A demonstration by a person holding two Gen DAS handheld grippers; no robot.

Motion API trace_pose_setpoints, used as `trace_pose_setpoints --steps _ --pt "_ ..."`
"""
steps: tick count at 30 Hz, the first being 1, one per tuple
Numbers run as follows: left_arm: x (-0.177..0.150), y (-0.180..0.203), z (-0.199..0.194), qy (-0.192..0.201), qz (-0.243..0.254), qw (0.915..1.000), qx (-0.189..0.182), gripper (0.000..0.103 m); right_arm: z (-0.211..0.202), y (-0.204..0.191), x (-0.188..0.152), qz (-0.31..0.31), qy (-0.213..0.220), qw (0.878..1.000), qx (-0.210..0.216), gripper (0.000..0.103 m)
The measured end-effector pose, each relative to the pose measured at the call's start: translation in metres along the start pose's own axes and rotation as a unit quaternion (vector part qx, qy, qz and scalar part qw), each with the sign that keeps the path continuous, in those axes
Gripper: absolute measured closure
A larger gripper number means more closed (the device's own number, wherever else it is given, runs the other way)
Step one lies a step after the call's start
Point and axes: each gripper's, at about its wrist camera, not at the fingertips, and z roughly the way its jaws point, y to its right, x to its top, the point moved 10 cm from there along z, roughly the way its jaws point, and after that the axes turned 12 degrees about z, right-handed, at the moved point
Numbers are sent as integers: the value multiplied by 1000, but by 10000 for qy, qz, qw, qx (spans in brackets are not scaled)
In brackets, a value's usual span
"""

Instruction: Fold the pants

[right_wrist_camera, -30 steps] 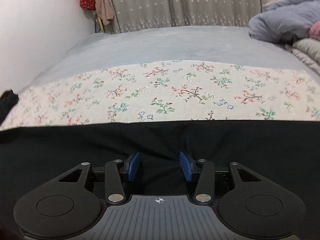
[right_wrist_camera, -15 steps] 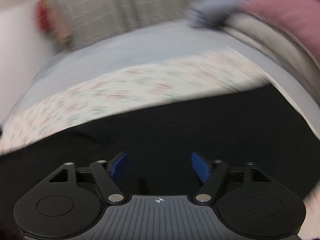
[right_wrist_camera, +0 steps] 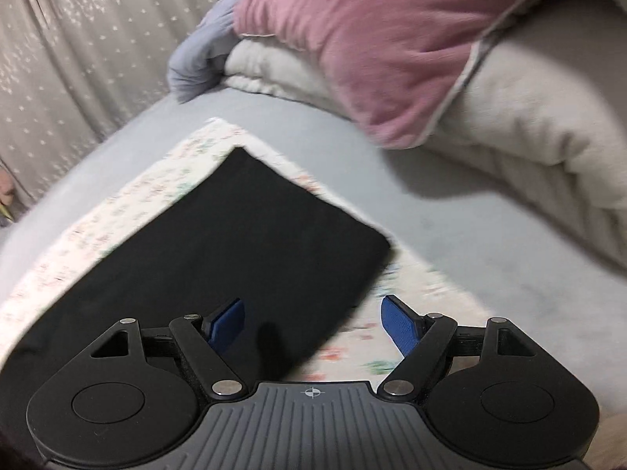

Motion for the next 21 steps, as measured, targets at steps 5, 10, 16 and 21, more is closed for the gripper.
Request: trace_pose_setpoints --steps 5,10,16,21 --pt "4 -13 -6 65 -190 9995 232 12 -2 13 4 -106 282 9983 -508 25" --pt "25 -5 -39 768 -90 9965 312 12 -1 16 6 -62 209 9980 -588 25" --pt "14 37 -39 594 219 9976 -285 11 -5 33 13 126 309 9953 -914 25" --pt "-11 46 -8 -119 267 9993 -217 11 -15 57 22 1026 293 9934 -415 25"
